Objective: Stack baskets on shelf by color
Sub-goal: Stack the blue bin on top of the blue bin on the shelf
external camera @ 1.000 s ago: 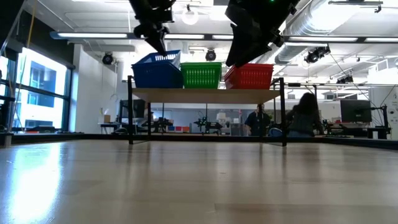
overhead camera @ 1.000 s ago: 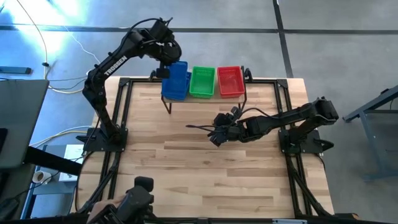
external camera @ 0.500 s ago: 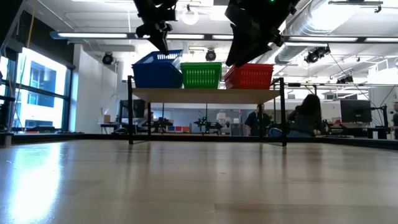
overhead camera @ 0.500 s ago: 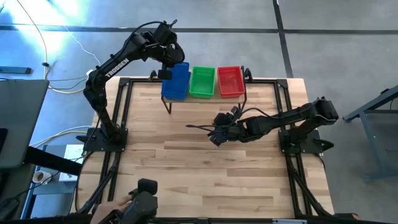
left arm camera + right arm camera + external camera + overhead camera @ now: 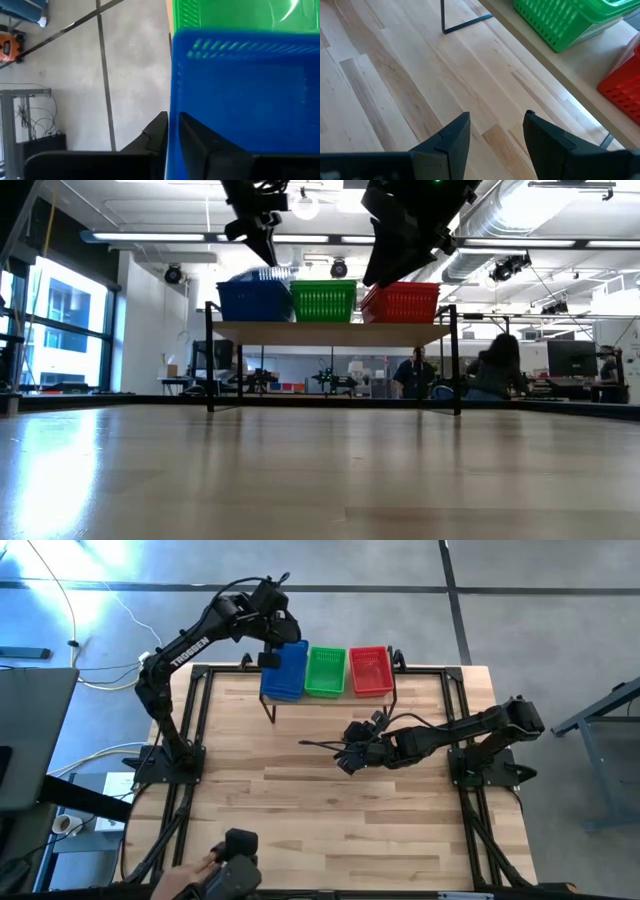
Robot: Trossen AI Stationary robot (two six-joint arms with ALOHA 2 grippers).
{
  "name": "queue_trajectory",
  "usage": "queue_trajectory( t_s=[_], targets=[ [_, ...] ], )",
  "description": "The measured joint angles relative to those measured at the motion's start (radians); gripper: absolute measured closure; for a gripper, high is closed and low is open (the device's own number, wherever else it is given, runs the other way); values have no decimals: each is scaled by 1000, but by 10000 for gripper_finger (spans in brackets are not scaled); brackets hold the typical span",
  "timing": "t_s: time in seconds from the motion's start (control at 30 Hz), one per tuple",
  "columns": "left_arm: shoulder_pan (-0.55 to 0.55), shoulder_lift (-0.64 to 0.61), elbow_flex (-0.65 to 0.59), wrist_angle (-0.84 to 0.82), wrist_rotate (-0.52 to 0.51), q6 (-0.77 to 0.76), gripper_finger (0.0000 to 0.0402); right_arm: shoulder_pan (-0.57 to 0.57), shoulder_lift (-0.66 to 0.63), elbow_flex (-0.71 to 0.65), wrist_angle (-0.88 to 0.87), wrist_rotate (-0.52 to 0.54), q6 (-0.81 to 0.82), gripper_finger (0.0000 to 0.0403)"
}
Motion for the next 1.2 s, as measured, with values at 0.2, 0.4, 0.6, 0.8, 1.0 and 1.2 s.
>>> queue_trajectory(
  t_s=[0.2, 0.4, 0.6, 0.8, 1.0, 1.2],
  targets=[
    [-8, 0, 0, 7, -16, -21, 322, 0, 0, 0, 3, -5, 0, 236],
    [-25, -2, 0, 7, -34, -76, 301, -7, 0, 0, 34, 37, -5, 236],
    [-35, -47, 0, 8, -61, -109, 304, -70, 0, 0, 187, 23, -159, 236],
    [-39, -112, 0, 8, -67, -204, 304, -165, 0, 41, 309, -95, -340, 236],
    [-37, -178, 0, 6, -31, -365, 304, -252, 0, 127, 335, -187, -460, 236],
    [-40, -240, -21, -18, 65, -485, 305, -341, -1, 190, 368, -369, -499, 236]
  ],
)
